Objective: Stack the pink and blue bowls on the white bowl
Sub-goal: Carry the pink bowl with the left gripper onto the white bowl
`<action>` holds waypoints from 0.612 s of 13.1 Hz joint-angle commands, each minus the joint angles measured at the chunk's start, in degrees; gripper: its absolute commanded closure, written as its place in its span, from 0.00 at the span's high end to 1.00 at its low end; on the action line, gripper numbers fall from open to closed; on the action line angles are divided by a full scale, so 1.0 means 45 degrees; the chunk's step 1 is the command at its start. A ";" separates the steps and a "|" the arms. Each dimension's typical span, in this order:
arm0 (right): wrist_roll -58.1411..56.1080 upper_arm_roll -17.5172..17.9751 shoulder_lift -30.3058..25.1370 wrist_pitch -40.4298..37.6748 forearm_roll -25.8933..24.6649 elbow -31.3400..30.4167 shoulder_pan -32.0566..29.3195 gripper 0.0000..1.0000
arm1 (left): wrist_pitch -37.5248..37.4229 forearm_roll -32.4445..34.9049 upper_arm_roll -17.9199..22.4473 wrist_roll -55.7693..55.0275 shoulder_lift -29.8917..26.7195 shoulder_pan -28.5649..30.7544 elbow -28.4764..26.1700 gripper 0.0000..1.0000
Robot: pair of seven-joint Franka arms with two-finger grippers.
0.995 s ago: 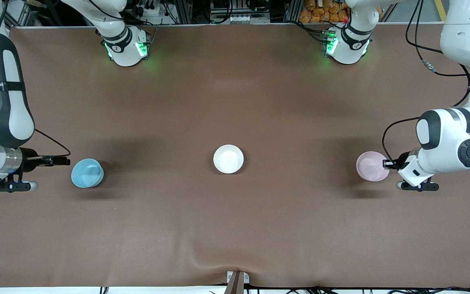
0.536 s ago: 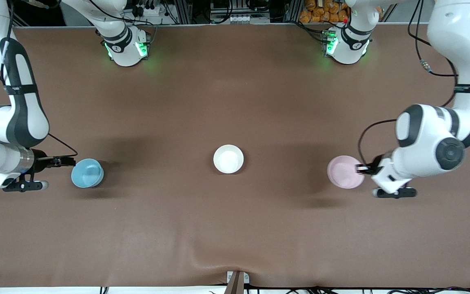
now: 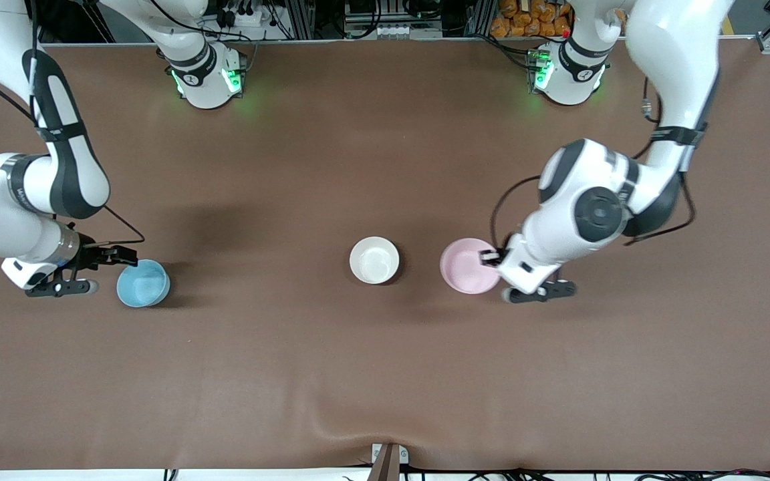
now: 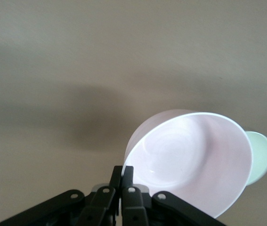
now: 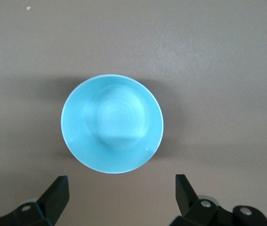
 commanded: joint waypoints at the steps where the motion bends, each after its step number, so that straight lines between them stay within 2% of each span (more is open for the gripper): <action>1: -0.0296 0.0070 -0.0439 0.0769 -0.0299 -0.0602 -0.0305 1.00 | -0.0296 -0.0126 0.0191 -0.1153 0.1078 -0.1146 0.1348 0.00; 3: -0.0510 0.0089 -0.0148 0.0810 -0.0260 -0.0524 -0.0462 1.00 | -0.0044 -0.0164 0.0211 -0.1681 0.1507 -0.1695 0.1389 0.00; 8: -0.0531 0.0089 0.0283 0.0887 -0.0202 -0.0348 -0.0658 1.00 | 0.1925 -0.0184 0.0231 -0.2385 0.2562 -0.2692 0.1408 0.00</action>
